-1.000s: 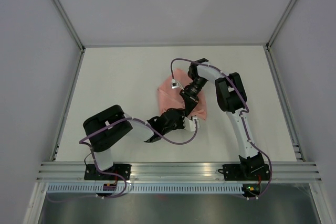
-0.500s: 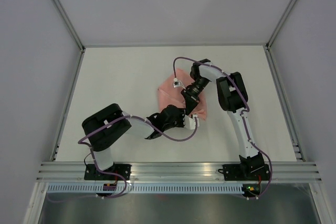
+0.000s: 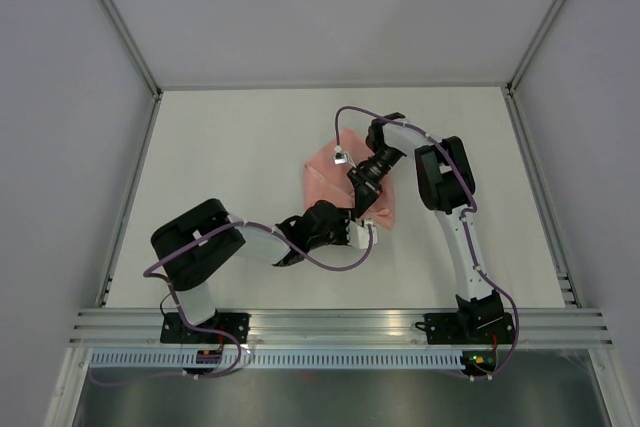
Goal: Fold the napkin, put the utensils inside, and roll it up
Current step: Roll the napkin at the center of the board.
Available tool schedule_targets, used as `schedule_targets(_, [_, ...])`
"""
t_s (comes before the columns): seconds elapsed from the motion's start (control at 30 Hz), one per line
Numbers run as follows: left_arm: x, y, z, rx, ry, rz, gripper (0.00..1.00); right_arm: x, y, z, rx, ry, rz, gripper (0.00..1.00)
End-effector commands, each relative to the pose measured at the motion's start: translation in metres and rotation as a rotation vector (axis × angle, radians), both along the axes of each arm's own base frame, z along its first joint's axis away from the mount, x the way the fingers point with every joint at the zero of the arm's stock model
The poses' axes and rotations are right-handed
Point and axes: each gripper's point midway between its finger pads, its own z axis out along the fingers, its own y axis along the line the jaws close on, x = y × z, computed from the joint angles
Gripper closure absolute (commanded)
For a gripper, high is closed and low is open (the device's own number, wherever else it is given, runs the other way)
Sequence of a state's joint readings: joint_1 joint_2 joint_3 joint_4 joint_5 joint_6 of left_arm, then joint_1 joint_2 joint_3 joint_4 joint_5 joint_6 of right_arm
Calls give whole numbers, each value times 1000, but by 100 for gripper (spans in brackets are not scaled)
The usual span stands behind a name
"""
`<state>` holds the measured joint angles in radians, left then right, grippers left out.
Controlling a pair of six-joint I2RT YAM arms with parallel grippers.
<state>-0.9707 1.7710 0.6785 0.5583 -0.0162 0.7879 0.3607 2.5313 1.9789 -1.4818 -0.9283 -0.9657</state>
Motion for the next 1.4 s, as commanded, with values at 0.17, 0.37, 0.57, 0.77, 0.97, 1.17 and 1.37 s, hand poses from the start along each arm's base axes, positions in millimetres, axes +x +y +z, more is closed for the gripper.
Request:
schedule_targets(0.17, [-20, 10, -32, 55, 106, -34, 46, 6, -8, 5, -6, -66, 10, 100])
schedule_targets(0.37, [-18, 6, -20, 7, 102, -20, 46, 7, -10, 0, -11, -64, 12, 99])
schedule_targets(0.57, [-12, -2, 38, -167, 81, 24, 46, 6, -11, -7, -19, -65, 1, 100])
schedule_targets(0.77, [-2, 0, 83, -323, 108, 62, 45, 11, -11, -11, -47, -109, -44, 100])
schedule_targets(0.97, [10, 6, 91, -320, 85, 65, 45, 10, -14, -18, -81, -126, -62, 100])
schedule_targets(1.17, [23, 7, 113, -386, 81, 64, 43, 7, -15, -21, -88, -137, -87, 100])
schedule_targets(1.37, [13, 7, 92, -295, 102, 8, 43, 7, -16, -25, -98, -144, -94, 100])
